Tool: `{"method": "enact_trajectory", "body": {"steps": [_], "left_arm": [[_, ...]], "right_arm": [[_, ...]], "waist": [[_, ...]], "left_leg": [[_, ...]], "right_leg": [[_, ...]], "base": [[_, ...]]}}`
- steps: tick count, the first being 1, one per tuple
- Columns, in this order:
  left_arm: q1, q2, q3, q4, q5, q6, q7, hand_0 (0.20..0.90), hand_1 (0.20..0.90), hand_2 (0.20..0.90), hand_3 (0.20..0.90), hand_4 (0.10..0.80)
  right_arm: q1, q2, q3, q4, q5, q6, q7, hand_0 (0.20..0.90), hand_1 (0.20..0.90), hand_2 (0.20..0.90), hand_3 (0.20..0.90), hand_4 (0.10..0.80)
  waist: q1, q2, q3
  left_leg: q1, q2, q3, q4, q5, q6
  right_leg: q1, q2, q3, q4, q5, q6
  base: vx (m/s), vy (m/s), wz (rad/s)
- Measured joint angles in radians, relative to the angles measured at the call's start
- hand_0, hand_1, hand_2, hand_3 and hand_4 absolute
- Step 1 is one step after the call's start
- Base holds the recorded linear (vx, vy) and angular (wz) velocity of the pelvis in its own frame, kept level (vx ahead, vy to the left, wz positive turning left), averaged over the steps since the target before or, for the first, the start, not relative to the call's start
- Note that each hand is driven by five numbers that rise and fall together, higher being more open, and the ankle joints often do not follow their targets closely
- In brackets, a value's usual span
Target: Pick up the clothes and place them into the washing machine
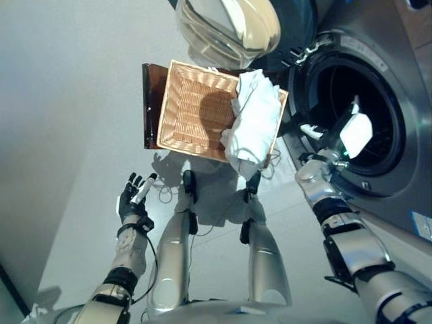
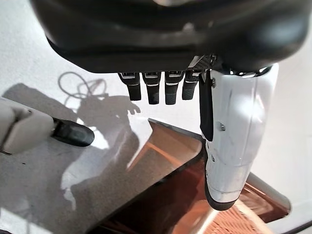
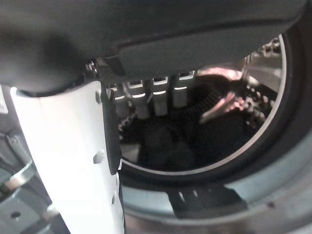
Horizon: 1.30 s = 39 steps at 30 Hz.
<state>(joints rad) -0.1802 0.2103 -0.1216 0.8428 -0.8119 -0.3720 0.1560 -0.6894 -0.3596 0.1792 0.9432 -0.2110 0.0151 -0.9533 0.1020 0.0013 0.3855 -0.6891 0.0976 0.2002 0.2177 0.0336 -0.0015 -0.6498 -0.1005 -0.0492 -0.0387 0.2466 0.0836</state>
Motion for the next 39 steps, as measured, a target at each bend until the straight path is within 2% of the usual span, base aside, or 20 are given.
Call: {"method": "enact_trajectory", "body": {"steps": [4,11,22,25,30,39], "left_arm": [[-0.011,-0.001,0.007,0.025,0.020,0.000,0.018,0.900,0.900,0.900,0.900,0.800],[-0.027,-0.012,0.031,0.042,0.035,0.005,0.025,0.900,0.900,0.900,0.900,0.800],[-0.049,-0.019,0.032,0.092,0.036,0.016,0.064,0.900,0.900,0.900,0.900,0.800],[-0.054,-0.019,0.031,0.088,0.036,0.015,0.068,0.900,0.900,0.900,0.900,0.800],[-0.066,-0.018,0.026,0.062,0.031,0.015,0.085,0.900,0.900,0.900,0.900,0.800],[-0.088,-0.018,0.025,0.068,0.019,0.014,0.105,0.900,0.900,0.900,0.900,0.800]], "right_arm": [[0.044,0.052,0.047,-0.041,-0.017,-0.020,0.042,0.900,0.900,0.900,0.900,0.800],[0.067,0.090,0.157,-0.131,0.025,-0.086,0.164,0.900,0.900,0.900,0.900,0.800],[-0.002,0.147,0.228,-0.134,0.223,-0.156,0.260,0.900,0.900,0.900,0.900,0.800],[-0.020,0.147,0.231,-0.132,0.261,-0.168,0.260,0.900,0.900,0.900,0.900,0.800],[-0.032,0.146,0.222,-0.118,0.313,-0.171,0.259,0.900,0.900,0.900,0.900,0.800],[-0.052,0.154,0.207,-0.054,0.380,-0.222,0.257,0.900,0.900,0.900,0.900,0.800]], "waist": [[-0.005,-0.015,-0.004],[-0.006,-0.055,0.000],[0.025,-0.059,0.000],[0.027,-0.059,0.000],[0.049,-0.055,0.002],[0.052,-0.039,0.014]], "left_leg": [[0.006,0.014,0.003,0.026,-0.019,-0.004],[0.019,0.014,0.004,0.015,-0.019,-0.005],[0.034,0.012,-0.018,-0.019,-0.008,-0.007],[0.034,0.009,-0.026,-0.029,-0.004,-0.006],[0.037,0.008,-0.037,-0.050,0.006,-0.008],[0.044,0.003,-0.038,-0.068,0.016,-0.007]], "right_leg": [[0.016,0.011,0.007,-0.002,0.001,-0.003],[0.028,0.012,0.005,-0.005,0.001,-0.009],[0.050,0.011,-0.029,-0.021,-0.004,-0.018],[0.051,0.009,-0.047,-0.021,0.001,-0.024],[0.049,0.010,-0.051,-0.021,0.003,-0.027],[0.049,0.007,-0.054,-0.021,0.006,-0.030]], "base": [[0.047,-0.013,-0.08],[0.039,-0.003,0.00],[0.015,0.003,0.06],[0.005,0.011,0.09],[-0.007,0.030,0.06],[-0.011,0.029,0.01]]}}
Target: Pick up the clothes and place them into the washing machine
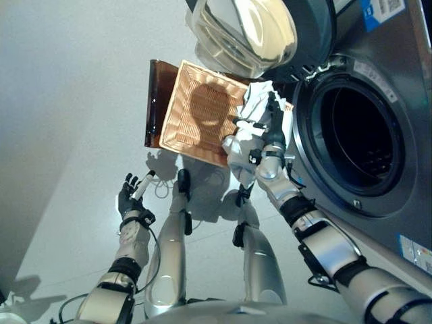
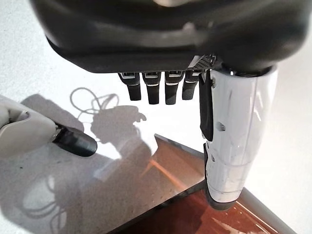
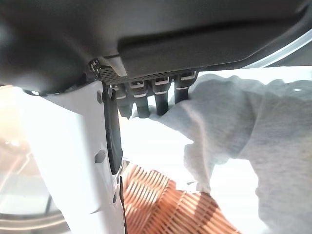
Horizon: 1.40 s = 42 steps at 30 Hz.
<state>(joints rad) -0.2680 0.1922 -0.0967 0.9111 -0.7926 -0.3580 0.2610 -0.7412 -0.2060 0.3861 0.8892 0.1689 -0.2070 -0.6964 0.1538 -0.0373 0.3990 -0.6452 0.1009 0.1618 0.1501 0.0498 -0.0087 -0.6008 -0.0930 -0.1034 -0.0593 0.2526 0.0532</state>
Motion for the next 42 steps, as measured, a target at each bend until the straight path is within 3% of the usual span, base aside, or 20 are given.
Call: {"method": "enact_trajectory", "body": {"steps": [10,30,33,39,42], "left_arm": [[-0.006,0.000,-0.003,0.000,0.000,0.000,0.019,0.900,0.900,0.900,0.900,0.800],[-0.005,-0.002,0.003,0.044,0.019,0.003,0.029,0.900,0.900,0.900,0.900,0.800],[0.004,-0.003,0.006,0.046,0.039,0.003,0.028,0.900,0.900,0.900,0.900,0.800],[0.010,-0.002,0.009,0.072,0.049,0.003,0.020,0.900,0.900,0.900,0.900,0.800],[0.023,-0.002,0.018,0.079,0.073,0.002,-0.006,0.900,0.900,0.900,0.900,0.800]], "right_arm": [[0.002,0.060,-0.045,0.085,0.077,-0.054,-0.030,0.900,0.900,0.900,0.900,0.800],[0.075,0.079,-0.041,0.109,0.105,-0.016,-0.085,0.900,0.900,0.900,0.900,0.800],[0.103,0.056,0.010,0.094,0.008,0.015,-0.061,0.900,0.900,0.900,0.900,0.800],[0.108,-0.028,0.098,-0.013,-0.236,0.063,0.002,0.900,0.900,0.900,0.900,0.800],[0.099,-0.134,0.127,-0.078,-0.366,0.090,0.037,0.900,0.900,0.900,0.900,0.800]], "waist": [[-0.001,0.001,0.000],[-0.003,0.009,-0.030],[-0.003,0.008,-0.041],[-0.002,0.006,-0.068],[-0.001,-0.003,-0.080]], "left_leg": [[0.032,-0.008,0.019,-0.022,0.009,0.003],[0.102,-0.019,0.027,-0.022,0.010,0.002],[0.119,-0.017,0.020,-0.020,0.009,0.001],[0.118,-0.019,0.016,-0.021,0.008,0.002],[0.114,-0.020,0.007,-0.021,0.008,0.004]], "right_leg": [[0.011,-0.008,0.004,0.001,0.000,0.000],[0.078,-0.018,0.004,0.003,-0.011,-0.005],[0.103,-0.017,0.001,0.001,-0.030,0.011],[0.104,-0.019,-0.008,0.002,-0.032,0.015],[0.105,-0.018,-0.017,0.002,-0.026,0.009]], "base": [[-0.011,0.014,-0.04],[0.011,0.001,0.00],[0.025,-0.012,0.07],[0.001,-0.003,0.02],[0.000,-0.007,0.07]]}}
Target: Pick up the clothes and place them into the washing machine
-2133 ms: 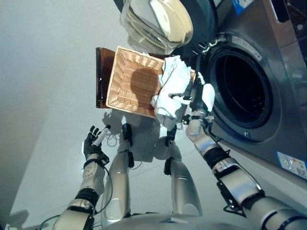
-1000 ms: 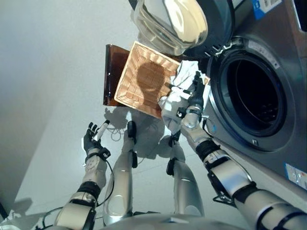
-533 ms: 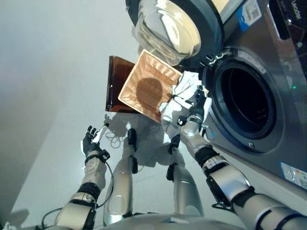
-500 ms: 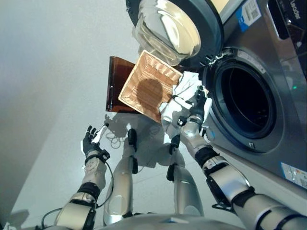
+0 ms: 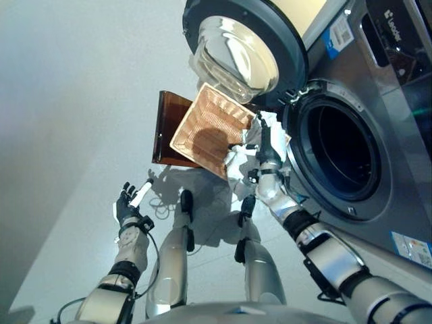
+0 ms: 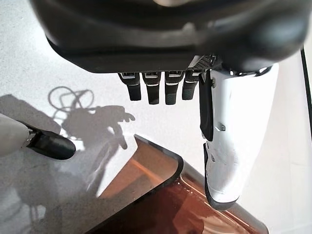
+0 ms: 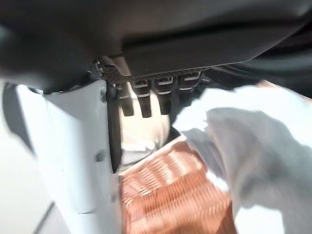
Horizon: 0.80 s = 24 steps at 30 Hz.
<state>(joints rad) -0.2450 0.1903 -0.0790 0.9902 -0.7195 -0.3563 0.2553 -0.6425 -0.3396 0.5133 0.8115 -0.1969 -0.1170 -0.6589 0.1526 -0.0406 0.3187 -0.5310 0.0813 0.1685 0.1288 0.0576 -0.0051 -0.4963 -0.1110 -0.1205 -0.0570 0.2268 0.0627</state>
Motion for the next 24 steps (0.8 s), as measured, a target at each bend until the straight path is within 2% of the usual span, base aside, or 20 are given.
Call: {"method": "enact_trajectory", "body": {"steps": [3,6,8,10,12,15,16,20,24], "left_arm": [[0.020,-0.002,0.020,0.009,0.011,0.000,-0.029,0.900,0.900,0.900,0.900,0.800],[0.028,0.000,0.038,0.039,0.019,0.001,-0.061,0.900,0.900,0.900,0.900,0.800],[0.036,0.002,0.048,0.047,0.023,0.001,-0.070,0.900,0.900,0.900,0.900,0.800],[0.038,0.002,0.061,0.051,0.040,0.001,-0.094,0.900,0.900,0.900,0.900,0.800],[0.048,0.004,0.062,0.052,0.039,0.001,-0.124,0.900,0.900,0.900,0.900,0.800],[0.061,0.007,0.058,0.051,0.037,0.000,-0.148,0.900,0.900,0.900,0.900,0.800],[0.066,0.008,0.057,0.054,0.036,0.001,-0.159,0.900,0.900,0.900,0.900,0.800],[0.075,0.010,0.048,0.054,0.012,0.001,-0.176,0.900,0.900,0.900,0.900,0.800],[0.081,0.012,0.016,0.049,-0.010,0.001,-0.191,0.900,0.900,0.900,0.900,0.800]], "right_arm": [[-0.004,-0.077,0.009,-0.021,-0.098,0.011,0.011,0.900,0.900,0.900,0.900,0.800],[-0.003,-0.201,0.048,-0.055,-0.260,0.027,0.034,0.900,0.900,0.900,0.900,0.800],[-0.005,-0.233,0.051,-0.055,-0.315,0.034,0.048,0.900,0.900,0.900,0.900,0.800],[-0.025,-0.329,0.135,-0.055,-0.441,0.041,0.055,0.900,0.900,0.900,0.900,0.800],[-0.093,-0.450,0.298,-0.043,-0.604,0.048,0.097,0.900,0.900,0.900,0.900,0.800],[-0.141,-0.485,0.391,-0.003,-0.699,0.052,0.128,0.900,0.900,0.900,0.900,0.800],[-0.185,-0.495,0.471,0.032,-0.750,0.049,0.152,0.900,0.900,0.900,0.900,0.800],[-0.251,-0.497,0.626,0.082,-0.839,0.042,0.229,0.900,0.900,0.900,0.900,0.800],[-0.258,-0.489,0.647,0.092,-0.859,0.024,0.263,0.900,0.900,0.900,0.900,0.800]], "waist": [[-0.002,-0.015,-0.010],[-0.003,-0.027,-0.017],[-0.005,-0.043,-0.027],[-0.005,-0.051,-0.031],[-0.007,-0.062,-0.038],[-0.009,-0.078,-0.042],[-0.011,-0.083,-0.041],[-0.007,-0.089,-0.040],[-0.003,-0.089,-0.038]], "left_leg": [[0.001,0.000,0.000,-0.002,-0.001,0.001],[0.013,0.003,0.001,-0.017,-0.001,0.002],[0.020,0.002,0.002,-0.029,0.000,0.000],[0.020,0.002,0.001,-0.030,0.001,-0.001],[0.021,0.001,0.000,-0.030,0.002,-0.003],[0.021,0.003,-0.001,-0.031,0.003,-0.004],[0.019,0.003,0.000,-0.030,0.004,-0.005],[0.012,0.001,-0.008,-0.031,0.006,-0.006],[-0.003,0.000,-0.015,-0.031,0.007,-0.005]], "right_leg": [[0.001,0.001,0.001,0.000,0.003,0.003],[0.002,0.004,0.002,0.000,0.033,0.019],[0.003,0.004,0.004,-0.001,0.033,0.019],[0.003,0.004,0.004,0.000,0.033,0.019],[0.004,0.003,0.004,-0.001,0.033,0.019],[0.004,0.005,0.003,-0.002,0.033,0.019],[0.004,0.004,0.003,-0.005,0.033,0.019],[0.008,0.005,0.002,-0.023,0.032,0.019],[0.000,0.004,-0.001,-0.024,0.033,0.019]], "base": [[0.000,0.000,0.00],[0.024,0.001,-0.04],[0.019,-0.003,-0.06],[0.000,0.000,0.00],[0.000,0.000,0.00],[0.000,0.000,0.00],[0.000,0.000,0.00],[-0.017,-0.007,0.05],[-0.013,-0.007,0.08]]}}
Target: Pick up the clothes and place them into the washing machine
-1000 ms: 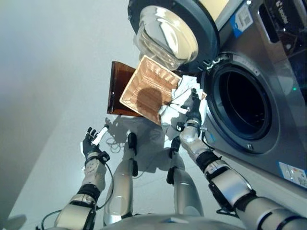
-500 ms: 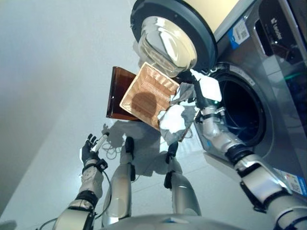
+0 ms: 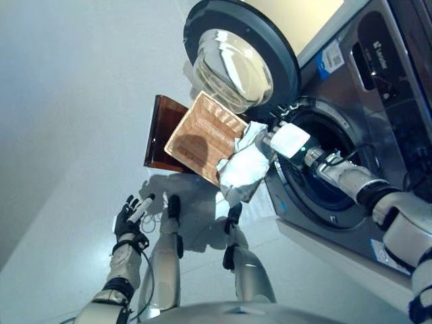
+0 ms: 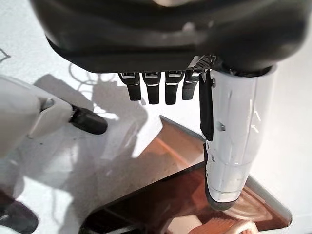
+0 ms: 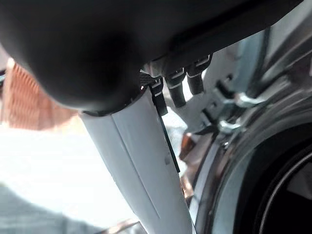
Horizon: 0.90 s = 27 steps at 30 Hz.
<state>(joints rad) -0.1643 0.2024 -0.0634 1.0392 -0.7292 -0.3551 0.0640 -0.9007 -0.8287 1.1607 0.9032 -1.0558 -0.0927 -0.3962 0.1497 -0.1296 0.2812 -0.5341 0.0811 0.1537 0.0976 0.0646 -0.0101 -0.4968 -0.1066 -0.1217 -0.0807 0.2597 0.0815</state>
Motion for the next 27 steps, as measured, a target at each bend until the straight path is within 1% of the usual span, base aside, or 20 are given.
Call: {"method": "enact_trajectory", "body": {"steps": [5,13,17,27], "left_arm": [[0.000,0.000,-0.003,-0.011,-0.024,-0.001,0.001,0.900,0.900,0.900,0.900,0.800],[-0.018,-0.002,0.001,-0.009,-0.025,-0.001,0.017,0.900,0.900,0.900,0.900,0.800],[-0.026,-0.001,0.004,-0.009,-0.025,-0.001,0.028,0.900,0.900,0.900,0.900,0.800],[-0.032,-0.002,0.005,-0.009,-0.019,-0.001,0.038,0.900,0.900,0.900,0.900,0.800]], "right_arm": [[-0.020,0.034,-0.001,-0.014,0.000,0.002,0.025,0.900,0.900,0.900,0.900,0.800],[-0.044,0.136,-0.023,-0.036,0.002,0.004,0.025,0.900,0.900,0.900,0.900,0.800],[-0.045,0.149,-0.026,-0.070,0.003,0.004,0.024,0.900,0.900,0.900,0.900,0.800],[-0.045,0.180,-0.041,-0.068,0.014,0.005,0.024,0.900,0.900,0.900,0.900,0.800]], "waist": [[0.002,0.000,0.017],[0.006,0.007,0.064],[0.008,0.009,0.065],[0.015,0.012,0.067]], "left_leg": [[0.001,-0.001,-0.009,-0.006,0.000,0.000],[0.001,-0.004,-0.016,-0.010,0.002,0.002],[0.001,-0.005,-0.016,-0.010,0.003,0.004],[0.002,-0.005,-0.019,-0.010,0.008,0.005]], "right_leg": [[0.000,0.000,-0.004,0.000,0.000,0.000],[0.000,-0.002,-0.005,0.000,0.000,0.000],[0.000,-0.003,-0.005,0.000,0.000,0.000],[0.001,-0.003,-0.004,0.000,0.000,-0.001]], "base": [[-0.003,-0.002,0.02],[0.000,0.000,0.00],[0.000,0.000,0.00],[0.000,0.000,0.00]]}}
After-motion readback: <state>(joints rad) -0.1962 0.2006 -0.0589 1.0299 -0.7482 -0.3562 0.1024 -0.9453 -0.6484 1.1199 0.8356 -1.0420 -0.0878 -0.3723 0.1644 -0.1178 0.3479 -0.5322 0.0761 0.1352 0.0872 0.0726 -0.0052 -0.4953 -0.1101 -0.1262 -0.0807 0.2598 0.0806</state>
